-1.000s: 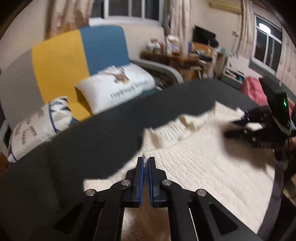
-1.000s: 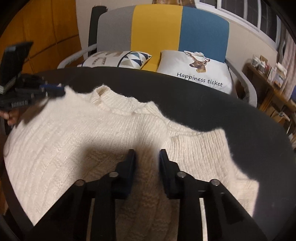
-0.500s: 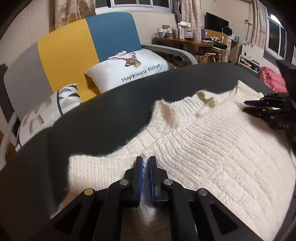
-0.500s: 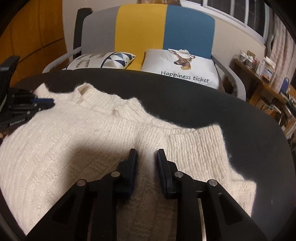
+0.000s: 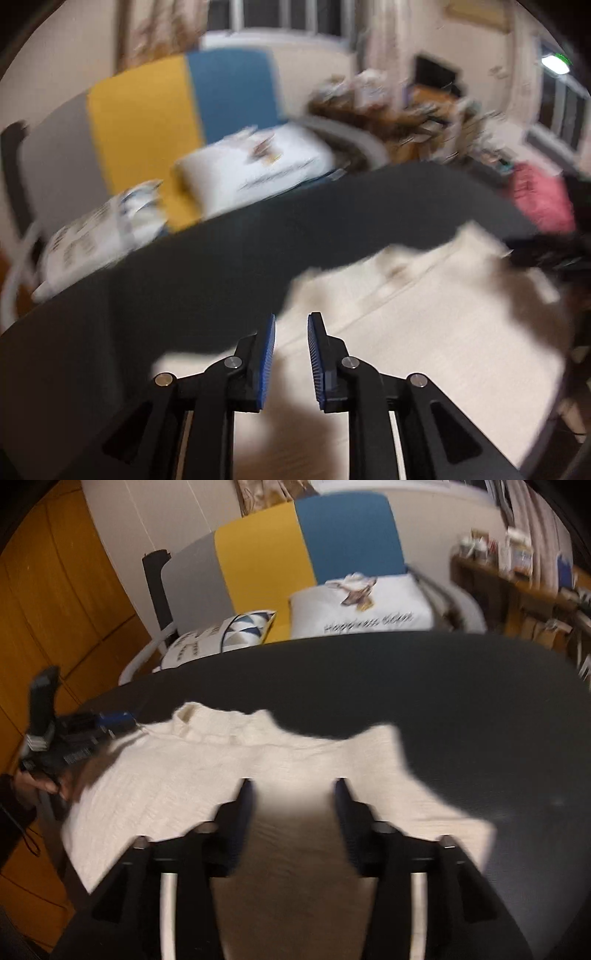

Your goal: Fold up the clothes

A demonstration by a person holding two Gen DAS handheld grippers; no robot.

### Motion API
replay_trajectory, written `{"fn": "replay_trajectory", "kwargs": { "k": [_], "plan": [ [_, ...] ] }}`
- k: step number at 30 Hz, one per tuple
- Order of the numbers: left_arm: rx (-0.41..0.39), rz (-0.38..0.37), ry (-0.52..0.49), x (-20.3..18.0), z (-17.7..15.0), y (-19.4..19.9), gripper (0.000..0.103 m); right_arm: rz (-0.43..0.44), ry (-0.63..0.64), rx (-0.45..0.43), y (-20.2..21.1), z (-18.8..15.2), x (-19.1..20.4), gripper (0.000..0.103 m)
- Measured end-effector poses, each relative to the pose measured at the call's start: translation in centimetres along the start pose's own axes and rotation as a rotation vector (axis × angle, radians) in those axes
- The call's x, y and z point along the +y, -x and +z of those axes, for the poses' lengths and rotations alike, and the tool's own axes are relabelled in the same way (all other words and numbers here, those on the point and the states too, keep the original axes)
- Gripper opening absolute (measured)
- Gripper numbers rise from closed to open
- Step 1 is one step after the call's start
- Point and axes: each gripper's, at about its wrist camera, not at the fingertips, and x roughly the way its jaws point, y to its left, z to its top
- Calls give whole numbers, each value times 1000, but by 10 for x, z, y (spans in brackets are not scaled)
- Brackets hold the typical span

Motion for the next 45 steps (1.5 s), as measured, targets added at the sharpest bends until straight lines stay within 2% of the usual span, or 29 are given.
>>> {"fn": "replay_trajectory", "kwargs": {
  "k": [2, 5, 6, 10, 15, 16, 18, 22, 25, 26, 30, 33, 35, 38, 40, 41, 43, 45],
  "plan": [
    [-38, -90, -33, -21, 17, -4, 20, -22, 18, 21, 0, -5, -6, 58],
    [27, -284, -68, -49, 43, -47, 24, -68, 44, 68, -11, -15, -11, 58],
    [53, -322, -67, -55, 48, -62, 25, -88, 63, 68, -14, -19, -11, 58],
    [136, -431, -26, -59, 59, -100, 29, -124, 108, 5, -17, -36, -12, 58],
    [215, -504, -74, -68, 60, -121, 31, -92, 48, -17, -15, -41, -27, 59],
    [240, -507, -107, -76, 57, -122, 31, -79, 30, -16, -16, -41, -31, 65],
    [263, -459, -188, -91, 52, -127, 31, -54, -3, -14, -16, -42, -38, 66],
    [260, -450, -210, -97, 51, -129, 31, -70, 14, -18, -14, -45, -34, 68],
    [228, -387, -257, -106, 44, -126, 14, -106, 37, -23, -12, -46, -29, 68],
    [212, -360, -287, -111, 43, -121, 5, -121, 45, -24, -11, -46, -27, 68],
    [132, -298, -244, -109, 48, -107, 4, -207, 93, -50, -4, -43, -18, 68],
    [167, -266, -211, -107, 45, -124, 6, -255, 98, -87, 6, -42, -15, 68],
    [182, -262, -211, -109, 44, -130, 8, -242, 108, -106, 9, -44, -14, 68],
    [189, -276, -192, -103, 47, -131, 10, -200, 78, -60, 2, -46, -21, 69],
    [201, -291, -155, -96, 50, -129, 19, -170, 53, -21, -5, -48, -26, 77],
    [181, -274, -131, -92, 53, -122, 23, -148, 34, -10, -5, -47, -31, 77],
    [118, -225, -81, -81, 60, -105, 23, -94, -16, -3, 0, -46, -41, 78],
    [57, -215, -29, -68, 64, -78, 23, -22, -62, -5, 19, -45, -53, 78]
  ]
}}
